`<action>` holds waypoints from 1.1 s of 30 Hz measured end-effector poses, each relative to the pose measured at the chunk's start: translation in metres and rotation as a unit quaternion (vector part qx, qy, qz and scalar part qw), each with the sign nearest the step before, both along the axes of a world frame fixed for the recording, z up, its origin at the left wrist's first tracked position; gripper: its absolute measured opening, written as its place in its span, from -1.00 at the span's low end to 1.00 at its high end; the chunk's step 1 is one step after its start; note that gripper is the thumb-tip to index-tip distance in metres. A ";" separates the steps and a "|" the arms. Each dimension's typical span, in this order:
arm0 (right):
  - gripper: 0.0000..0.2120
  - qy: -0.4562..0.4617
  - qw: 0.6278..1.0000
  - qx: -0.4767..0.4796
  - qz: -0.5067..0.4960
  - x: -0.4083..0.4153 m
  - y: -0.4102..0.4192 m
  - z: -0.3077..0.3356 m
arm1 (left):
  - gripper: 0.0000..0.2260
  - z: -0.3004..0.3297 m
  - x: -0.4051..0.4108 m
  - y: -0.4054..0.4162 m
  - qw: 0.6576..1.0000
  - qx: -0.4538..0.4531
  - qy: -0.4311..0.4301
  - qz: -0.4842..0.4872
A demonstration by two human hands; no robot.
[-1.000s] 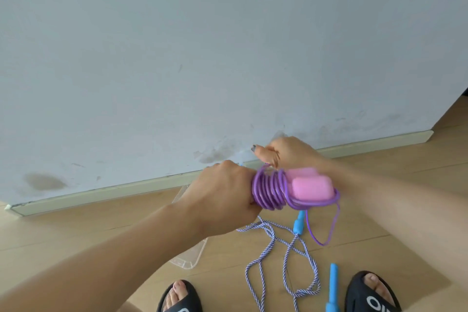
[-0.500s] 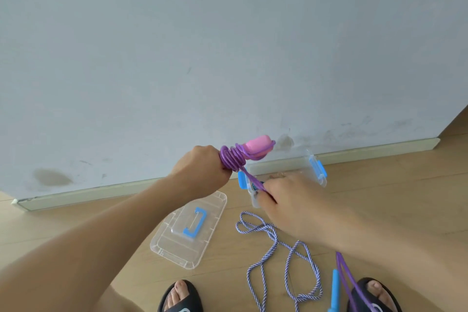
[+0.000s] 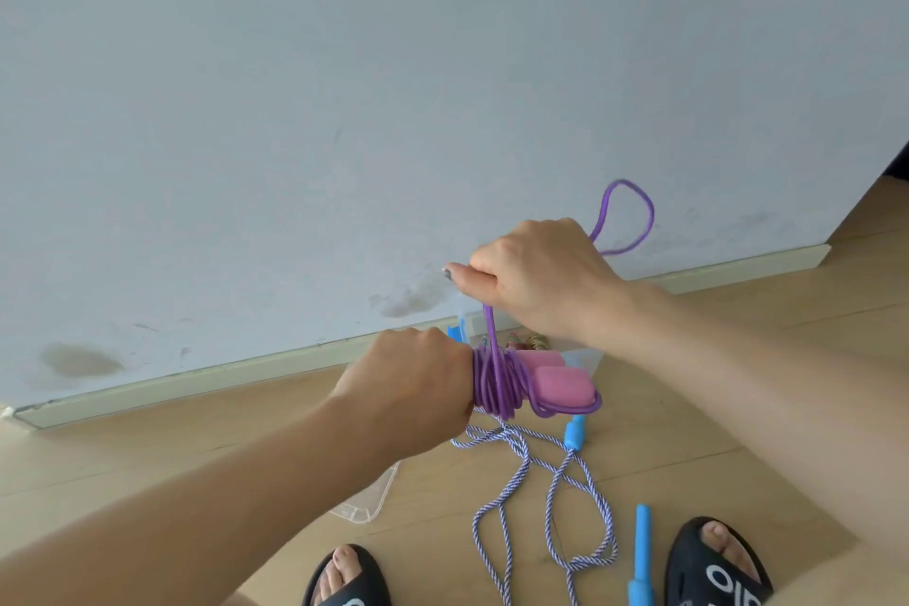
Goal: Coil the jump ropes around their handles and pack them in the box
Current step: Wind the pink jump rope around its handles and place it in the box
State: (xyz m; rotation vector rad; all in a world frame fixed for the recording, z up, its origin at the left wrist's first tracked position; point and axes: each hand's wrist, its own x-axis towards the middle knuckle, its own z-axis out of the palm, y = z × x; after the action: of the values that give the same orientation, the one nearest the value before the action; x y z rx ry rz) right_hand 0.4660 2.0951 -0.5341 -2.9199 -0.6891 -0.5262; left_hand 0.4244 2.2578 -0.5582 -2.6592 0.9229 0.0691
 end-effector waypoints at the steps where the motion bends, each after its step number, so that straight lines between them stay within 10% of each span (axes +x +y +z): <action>1: -0.43 0.032 0.999 0.021 -0.006 0.004 -0.002 -0.007 | -0.92 0.003 -0.001 0.000 1.000 -0.014 -0.003 -0.010; 8: -0.47 0.341 0.910 0.236 -0.012 0.003 -0.005 -0.037 | -0.75 0.017 -0.015 0.009 0.982 -0.181 0.052 0.013; 12: -0.90 0.427 0.849 0.310 -0.024 -0.009 -0.020 -0.068 | -0.77 0.021 -0.001 0.020 0.962 -0.264 0.038 0.051; 15: -0.66 0.393 0.840 0.370 -0.047 -0.019 -0.010 -0.056 | -0.69 0.020 0.015 0.028 0.956 -0.278 0.027 0.089; 24: -0.67 0.140 0.990 -0.002 -0.019 -0.077 0.005 -0.025 | -0.74 0.003 0.052 0.047 0.964 -0.195 0.025 0.181; 33: -0.53 -0.025 0.996 -0.061 0.068 -0.036 -0.010 0.029 | -0.85 -0.002 0.027 0.026 0.997 -0.036 -0.002 0.061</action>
State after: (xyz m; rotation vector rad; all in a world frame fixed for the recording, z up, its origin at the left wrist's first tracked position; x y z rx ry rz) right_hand 0.4300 2.0854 -0.5055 -2.9501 -0.9504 -0.5621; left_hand 0.4513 2.2833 -0.5602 -2.7798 0.7764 0.0596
